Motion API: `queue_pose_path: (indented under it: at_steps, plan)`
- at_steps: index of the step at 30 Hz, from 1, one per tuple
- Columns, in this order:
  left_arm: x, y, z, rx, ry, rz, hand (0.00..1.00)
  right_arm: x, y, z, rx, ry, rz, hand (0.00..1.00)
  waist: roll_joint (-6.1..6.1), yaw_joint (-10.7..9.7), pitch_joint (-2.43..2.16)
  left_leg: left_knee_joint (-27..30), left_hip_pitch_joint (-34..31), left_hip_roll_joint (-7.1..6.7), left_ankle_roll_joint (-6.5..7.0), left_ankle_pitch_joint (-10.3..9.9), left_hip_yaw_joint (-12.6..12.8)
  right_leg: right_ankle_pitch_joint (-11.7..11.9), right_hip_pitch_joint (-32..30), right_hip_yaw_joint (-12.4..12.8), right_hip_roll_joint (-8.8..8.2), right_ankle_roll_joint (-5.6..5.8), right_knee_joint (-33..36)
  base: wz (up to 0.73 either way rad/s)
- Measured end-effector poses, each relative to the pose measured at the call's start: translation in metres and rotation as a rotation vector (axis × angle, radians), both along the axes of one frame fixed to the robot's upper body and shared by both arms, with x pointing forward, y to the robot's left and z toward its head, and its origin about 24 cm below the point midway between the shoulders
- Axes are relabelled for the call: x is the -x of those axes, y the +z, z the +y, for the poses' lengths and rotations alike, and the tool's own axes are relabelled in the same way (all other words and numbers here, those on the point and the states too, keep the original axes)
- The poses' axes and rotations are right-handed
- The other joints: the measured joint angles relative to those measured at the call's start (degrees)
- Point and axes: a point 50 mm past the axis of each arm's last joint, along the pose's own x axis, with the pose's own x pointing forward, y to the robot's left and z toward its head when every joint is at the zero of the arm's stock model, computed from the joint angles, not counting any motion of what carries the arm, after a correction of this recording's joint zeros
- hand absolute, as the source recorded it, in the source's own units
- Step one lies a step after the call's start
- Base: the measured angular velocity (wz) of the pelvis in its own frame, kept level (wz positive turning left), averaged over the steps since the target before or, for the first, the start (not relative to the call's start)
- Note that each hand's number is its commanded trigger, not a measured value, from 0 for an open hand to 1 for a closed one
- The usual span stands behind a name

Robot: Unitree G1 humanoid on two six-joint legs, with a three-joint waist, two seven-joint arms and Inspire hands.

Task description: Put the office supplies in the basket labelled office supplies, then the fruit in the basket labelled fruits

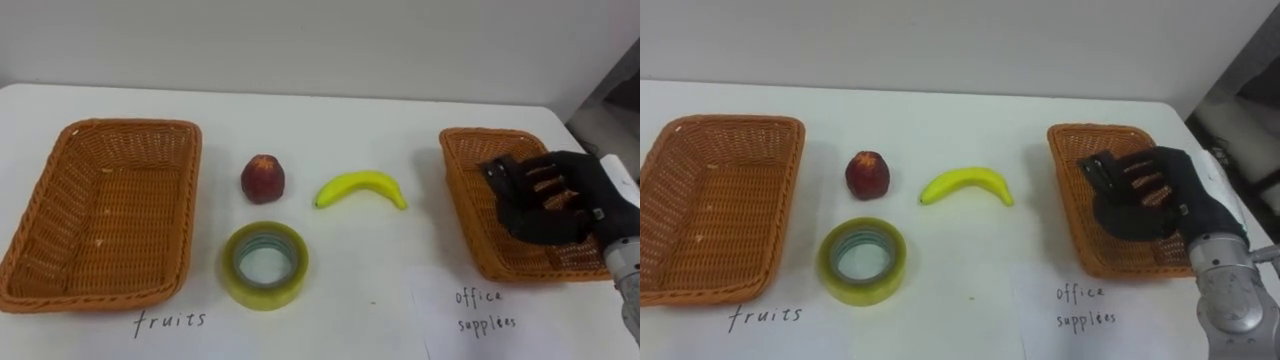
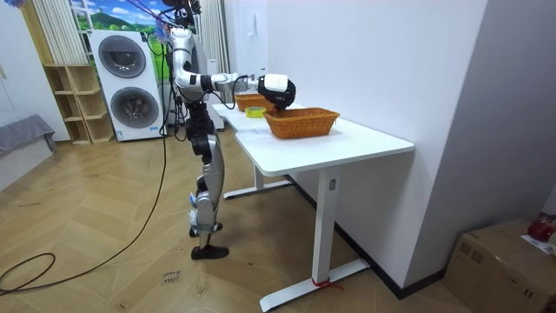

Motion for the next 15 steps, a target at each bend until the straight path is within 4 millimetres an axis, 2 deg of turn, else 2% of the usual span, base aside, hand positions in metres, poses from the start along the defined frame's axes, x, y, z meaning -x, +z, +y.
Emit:
queue_pose_path:
  at_steps: [15]
  plan:
    - [0.0018, 0.0001, 0.0000, 0.000, 0.001, 0.003, 0.00, -0.0004, 0.0024, 0.0002, 0.025, 0.008, 0.002, 0.00, 0.18, -0.05, -0.04, -0.02, 0.04, -0.01, 0.00, 0.00, 0.04, 0.00, 0.01, 0.02, -0.01, 0.00, 0.05, 0.00]
